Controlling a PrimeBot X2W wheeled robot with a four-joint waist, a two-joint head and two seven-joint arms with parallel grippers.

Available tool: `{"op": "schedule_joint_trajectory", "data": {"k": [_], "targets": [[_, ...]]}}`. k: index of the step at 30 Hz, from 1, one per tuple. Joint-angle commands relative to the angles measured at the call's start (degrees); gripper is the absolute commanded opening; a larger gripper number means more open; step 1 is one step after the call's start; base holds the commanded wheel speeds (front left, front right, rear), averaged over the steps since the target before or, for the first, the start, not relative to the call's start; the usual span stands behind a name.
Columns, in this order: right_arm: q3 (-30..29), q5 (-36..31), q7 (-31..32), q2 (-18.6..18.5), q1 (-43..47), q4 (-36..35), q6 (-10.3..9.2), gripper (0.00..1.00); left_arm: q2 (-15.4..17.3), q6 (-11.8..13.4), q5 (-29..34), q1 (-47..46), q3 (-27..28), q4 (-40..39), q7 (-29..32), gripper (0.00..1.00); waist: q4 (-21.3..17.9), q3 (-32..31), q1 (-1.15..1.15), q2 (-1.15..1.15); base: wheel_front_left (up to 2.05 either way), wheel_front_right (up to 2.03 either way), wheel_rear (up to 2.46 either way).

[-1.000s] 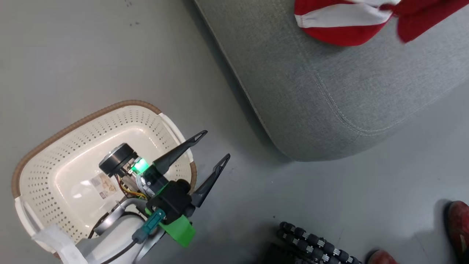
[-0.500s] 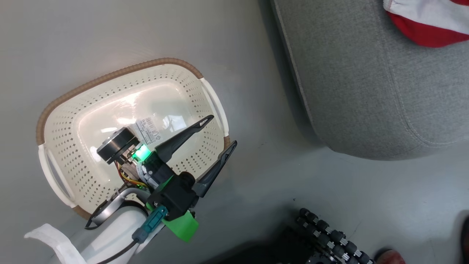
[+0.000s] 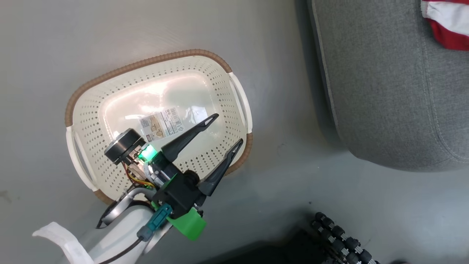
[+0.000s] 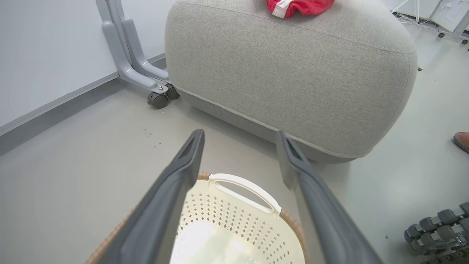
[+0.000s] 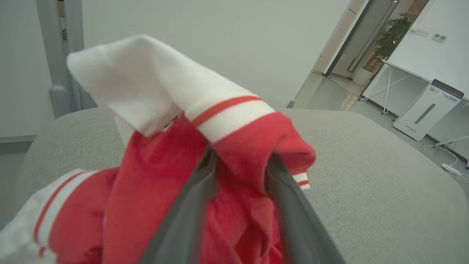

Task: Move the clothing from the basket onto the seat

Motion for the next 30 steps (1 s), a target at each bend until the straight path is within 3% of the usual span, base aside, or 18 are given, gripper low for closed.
{"op": "schedule_joint_trajectory", "data": {"k": [1, 8, 15, 19, 30], "targets": [[-0.64, -1.3, 0.01, 1.39, 2.46, -0.87, -0.13, 1.0, -0.67, 0.51, -0.2, 0.02, -0.06, 0.46, -0.43, 1.0, 0.38, -2.32, -0.01, 0.0, 0.0, 0.0, 0.0], [0.24, -4.19, 0.01, 7.04, 14.56, -10.26, -0.13, 1.0, -4.42, 2.73, -2.08, 2.11, 0.67, 4.07, -1.36, 1.0, 1.61, -11.4, -0.01, 0.0, 0.0, 0.0, 0.0], [6.38, -3.24, 0.01, 11.1, 26.67, -14.61, -0.12, 1.0, -8.9, 5.96, -4.75, 8.3, 6.36, 0.98, -1.27, 1.0, 3.67, -21.53, -0.01, 0.0, 0.0, 0.0, 0.0], [11.29, -1.92, 0.01, 11.6, 31.67, -14.59, -0.13, 1.0, -11.54, 7.49, -5.7, 12.21, 10.7, 1.38, -1.22, 1.0, 5.68, -26.87, -0.01, 0.0, 0.0, 0.0, 0.0], [23.76, 1.73, 0.01, 12.58, 40.32, -17.57, -0.12, 1.0, -15.82, 7.48, -6.9, 24.47, 23.49, 1.53, -1.23, 1.0, 10.43, -38.0, -0.01, 0.0, 0.0, 0.0, 0.0]]}}
